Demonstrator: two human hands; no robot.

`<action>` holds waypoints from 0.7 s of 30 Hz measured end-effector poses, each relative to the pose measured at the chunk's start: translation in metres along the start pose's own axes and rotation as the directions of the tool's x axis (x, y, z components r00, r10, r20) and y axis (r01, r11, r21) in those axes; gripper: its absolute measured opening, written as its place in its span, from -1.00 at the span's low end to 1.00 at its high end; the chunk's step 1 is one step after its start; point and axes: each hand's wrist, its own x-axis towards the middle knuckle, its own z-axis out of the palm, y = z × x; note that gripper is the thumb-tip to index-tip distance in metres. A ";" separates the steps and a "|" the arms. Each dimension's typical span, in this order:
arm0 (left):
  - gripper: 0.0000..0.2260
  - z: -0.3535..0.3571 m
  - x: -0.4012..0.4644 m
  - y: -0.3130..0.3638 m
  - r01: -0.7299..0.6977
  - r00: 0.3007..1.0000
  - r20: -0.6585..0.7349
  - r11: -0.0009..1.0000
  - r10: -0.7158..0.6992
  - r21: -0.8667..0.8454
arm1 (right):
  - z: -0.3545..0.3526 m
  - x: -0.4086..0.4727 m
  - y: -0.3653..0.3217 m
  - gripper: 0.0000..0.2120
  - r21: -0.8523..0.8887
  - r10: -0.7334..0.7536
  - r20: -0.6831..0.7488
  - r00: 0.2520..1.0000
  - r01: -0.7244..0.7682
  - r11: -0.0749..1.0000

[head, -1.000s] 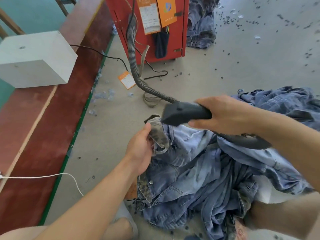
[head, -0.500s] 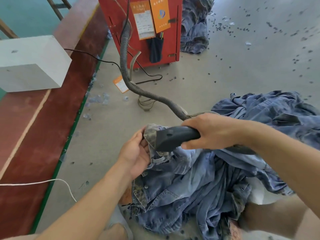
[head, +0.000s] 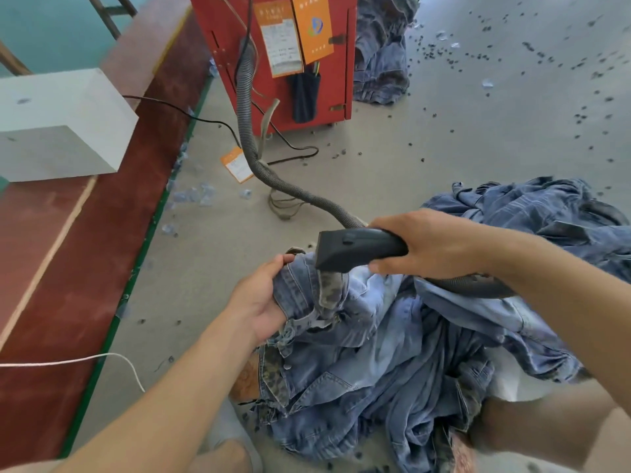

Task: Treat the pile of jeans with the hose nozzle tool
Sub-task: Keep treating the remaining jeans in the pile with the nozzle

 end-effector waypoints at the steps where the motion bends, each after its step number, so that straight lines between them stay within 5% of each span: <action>1: -0.79 0.000 0.000 0.001 0.003 1.000 -0.006 1.000 -0.003 0.002 | -0.002 -0.001 0.002 -0.84 0.005 0.014 0.005 1.000 -0.014 1.000; 5: -0.73 0.001 -0.002 0.000 -0.007 1.000 -0.006 0.996 0.008 0.085 | 0.002 0.001 0.006 -0.80 -0.052 0.065 0.005 0.998 -0.065 0.997; 9: -0.55 0.000 -0.003 -0.003 -0.024 1.000 -0.006 0.934 0.027 0.356 | 0.004 0.005 0.006 -0.78 -0.095 0.070 -0.095 0.993 -0.079 0.992; 13: -0.10 -0.010 -0.004 -0.016 -0.106 0.989 0.020 0.593 0.149 0.798 | -0.001 0.006 0.006 -0.84 -0.056 0.065 -0.213 0.975 -0.079 0.995; 16: -0.54 -0.017 0.006 -0.024 -0.173 0.948 0.037 0.413 0.316 0.894 | -0.005 0.006 0.008 -0.84 -0.037 0.074 -0.215 0.974 -0.083 0.996; 18: -0.91 -0.019 0.009 -0.024 -0.227 0.930 0.037 0.491 0.366 0.841 | -0.005 0.004 0.009 -0.82 -0.053 0.075 -0.168 0.983 -0.085 0.995; 21: -0.89 -0.017 0.011 -0.019 -0.193 0.974 -0.013 0.858 0.226 0.476 | -0.001 0.000 0.008 -0.79 -0.063 0.054 -0.036 0.998 -0.056 0.996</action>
